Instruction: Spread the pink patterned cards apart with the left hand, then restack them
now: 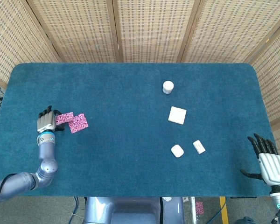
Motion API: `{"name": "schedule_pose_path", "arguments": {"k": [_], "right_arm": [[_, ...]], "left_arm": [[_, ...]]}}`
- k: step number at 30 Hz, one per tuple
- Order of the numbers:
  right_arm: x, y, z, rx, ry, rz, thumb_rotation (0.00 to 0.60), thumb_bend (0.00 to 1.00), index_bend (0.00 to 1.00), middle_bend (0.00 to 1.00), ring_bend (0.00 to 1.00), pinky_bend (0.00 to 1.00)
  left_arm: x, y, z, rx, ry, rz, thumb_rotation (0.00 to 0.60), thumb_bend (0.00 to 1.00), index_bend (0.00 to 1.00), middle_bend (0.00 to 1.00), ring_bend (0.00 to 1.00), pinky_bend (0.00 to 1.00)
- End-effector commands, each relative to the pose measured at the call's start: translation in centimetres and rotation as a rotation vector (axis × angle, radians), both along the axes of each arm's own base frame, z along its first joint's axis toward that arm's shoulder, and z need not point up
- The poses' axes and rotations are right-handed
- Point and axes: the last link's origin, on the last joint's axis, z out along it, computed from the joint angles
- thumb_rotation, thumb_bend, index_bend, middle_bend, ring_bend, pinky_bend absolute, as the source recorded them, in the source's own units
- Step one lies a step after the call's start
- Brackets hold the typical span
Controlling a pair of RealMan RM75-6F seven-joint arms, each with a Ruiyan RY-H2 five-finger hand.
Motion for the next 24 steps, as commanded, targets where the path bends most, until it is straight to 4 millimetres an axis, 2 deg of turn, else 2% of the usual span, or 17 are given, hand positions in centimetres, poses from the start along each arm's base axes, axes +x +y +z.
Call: {"name": "schedule_pose_path", "arguments": {"k": [1, 24], "right_arm": [[0.0, 0.0, 0.0, 0.001, 0.0, 0.0, 0.6, 0.0, 0.0, 0.0, 0.0, 0.0], [-0.1, -0.1, 0.1, 0.002, -0.005, -0.003, 0.6, 0.0, 0.0, 0.0, 0.0, 0.0]], "left_arm": [[0.6, 0.1, -0.6, 0.003, -0.009, -0.003, 0.6, 0.44, 0.54, 0.0, 0.0, 0.0], [2.0, -0.1, -2.5, -0.045, -0.036, -0.019, 0.6, 0.4, 0.53, 0.0, 0.0, 0.0]]}}
